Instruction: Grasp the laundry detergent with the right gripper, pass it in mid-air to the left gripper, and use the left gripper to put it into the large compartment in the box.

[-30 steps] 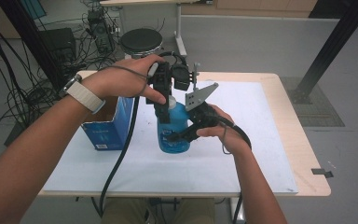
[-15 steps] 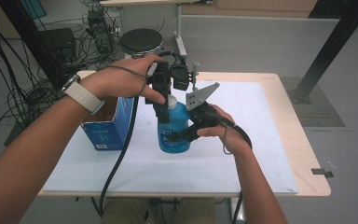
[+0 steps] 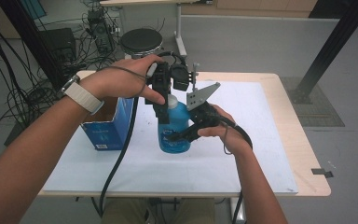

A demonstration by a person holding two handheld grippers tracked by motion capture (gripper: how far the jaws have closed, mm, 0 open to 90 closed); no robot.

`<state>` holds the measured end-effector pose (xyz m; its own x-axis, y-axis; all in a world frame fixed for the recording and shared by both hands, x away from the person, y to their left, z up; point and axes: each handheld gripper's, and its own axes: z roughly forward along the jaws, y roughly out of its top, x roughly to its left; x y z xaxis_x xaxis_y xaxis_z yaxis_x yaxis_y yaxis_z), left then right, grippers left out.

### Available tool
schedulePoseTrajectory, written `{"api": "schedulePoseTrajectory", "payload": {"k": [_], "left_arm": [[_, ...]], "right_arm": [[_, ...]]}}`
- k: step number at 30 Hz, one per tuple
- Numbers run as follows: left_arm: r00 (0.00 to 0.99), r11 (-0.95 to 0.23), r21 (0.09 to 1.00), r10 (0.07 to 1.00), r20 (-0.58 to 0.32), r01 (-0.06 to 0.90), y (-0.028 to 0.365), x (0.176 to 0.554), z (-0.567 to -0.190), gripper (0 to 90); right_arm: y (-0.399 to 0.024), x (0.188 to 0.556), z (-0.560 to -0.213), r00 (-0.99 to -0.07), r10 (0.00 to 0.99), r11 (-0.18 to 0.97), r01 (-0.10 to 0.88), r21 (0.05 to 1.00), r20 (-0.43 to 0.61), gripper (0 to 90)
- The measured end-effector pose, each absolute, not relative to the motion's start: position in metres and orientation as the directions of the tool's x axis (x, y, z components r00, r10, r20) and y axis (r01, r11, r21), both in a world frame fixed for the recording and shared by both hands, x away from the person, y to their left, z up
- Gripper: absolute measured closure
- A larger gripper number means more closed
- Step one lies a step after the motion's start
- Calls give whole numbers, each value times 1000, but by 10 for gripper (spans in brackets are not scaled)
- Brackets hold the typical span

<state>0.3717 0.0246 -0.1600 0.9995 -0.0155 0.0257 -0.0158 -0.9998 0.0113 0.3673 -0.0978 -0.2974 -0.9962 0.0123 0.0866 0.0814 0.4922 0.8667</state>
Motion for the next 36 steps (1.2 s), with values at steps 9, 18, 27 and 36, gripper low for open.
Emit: {"api": "schedulePoseTrajectory", "payload": {"k": [9,18,27,36], "left_arm": [[1000,-1000,12,-17,23,-17,26,372,-161,101],[1000,-1000,14,-15,25,-15,27,372,-161,102],[999,-1000,15,-20,24,-21,27,372,-162,101],[1000,-1000,18,-20,22,-20,28,373,-162,101]], "right_arm": [[-98,368,-298,-996,15,490,85,868,89,430],[-98,369,-298,-996,19,492,90,866,92,429],[-97,369,-298,-996,14,490,86,867,90,429],[-98,370,-298,-996,18,490,85,868,87,429]]}}
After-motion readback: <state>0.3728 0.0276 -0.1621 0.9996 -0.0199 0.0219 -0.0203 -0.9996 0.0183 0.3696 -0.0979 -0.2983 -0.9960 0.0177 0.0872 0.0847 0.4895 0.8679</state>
